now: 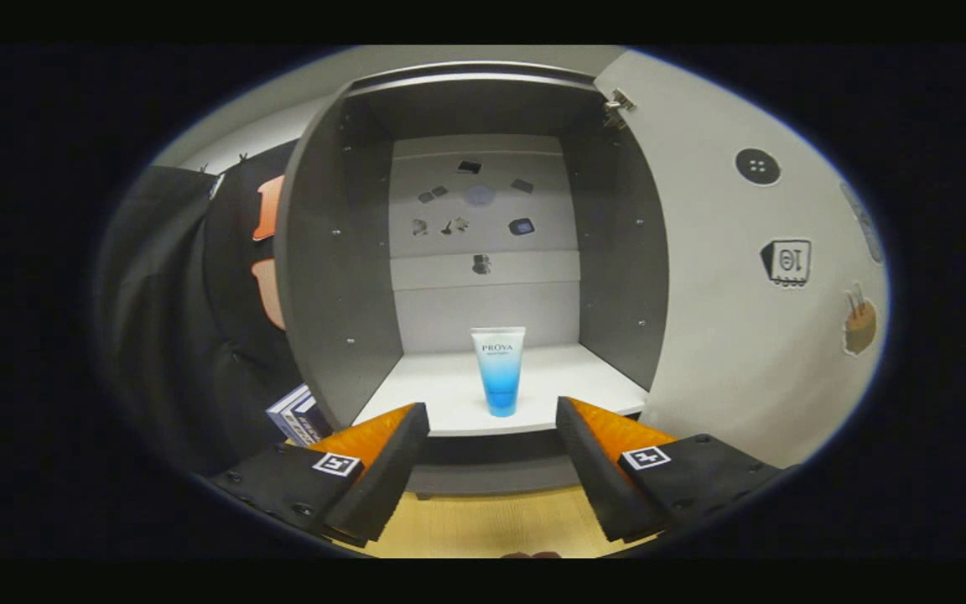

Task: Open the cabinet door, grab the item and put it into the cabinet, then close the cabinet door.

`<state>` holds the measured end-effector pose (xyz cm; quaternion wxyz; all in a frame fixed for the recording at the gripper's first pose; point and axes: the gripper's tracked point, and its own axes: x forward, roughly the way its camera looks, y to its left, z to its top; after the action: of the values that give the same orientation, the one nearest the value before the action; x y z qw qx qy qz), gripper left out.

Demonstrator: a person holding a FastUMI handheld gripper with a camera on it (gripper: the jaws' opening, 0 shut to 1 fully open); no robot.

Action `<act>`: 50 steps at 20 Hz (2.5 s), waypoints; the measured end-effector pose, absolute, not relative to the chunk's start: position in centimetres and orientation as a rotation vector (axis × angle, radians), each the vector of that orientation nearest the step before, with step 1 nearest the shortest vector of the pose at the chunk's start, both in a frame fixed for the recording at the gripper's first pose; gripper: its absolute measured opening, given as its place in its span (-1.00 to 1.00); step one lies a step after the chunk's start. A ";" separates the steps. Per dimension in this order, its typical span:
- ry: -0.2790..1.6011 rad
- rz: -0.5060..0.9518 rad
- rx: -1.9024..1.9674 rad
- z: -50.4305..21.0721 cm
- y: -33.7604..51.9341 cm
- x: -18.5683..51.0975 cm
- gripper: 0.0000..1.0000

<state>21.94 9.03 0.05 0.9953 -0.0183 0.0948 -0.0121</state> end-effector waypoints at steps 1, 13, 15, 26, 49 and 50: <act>0.172 -0.033 -0.046 0.2 8.4 20.1 0.94; 0.089 -0.026 -0.020 -1.0 0.4 0.3 0.94; 0.098 -0.033 -0.005 -1.5 -1.9 -2.0 0.94; 0.105 -0.182 0.006 -3.8 -16.3 -9.6 0.96; 0.123 -0.147 0.072 -7.9 -23.3 0.8 0.96; 0.124 -0.139 0.068 -7.8 -23.0 1.1 0.96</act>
<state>1.08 -22.97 -7.78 0.9951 0.0341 0.0617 -0.0692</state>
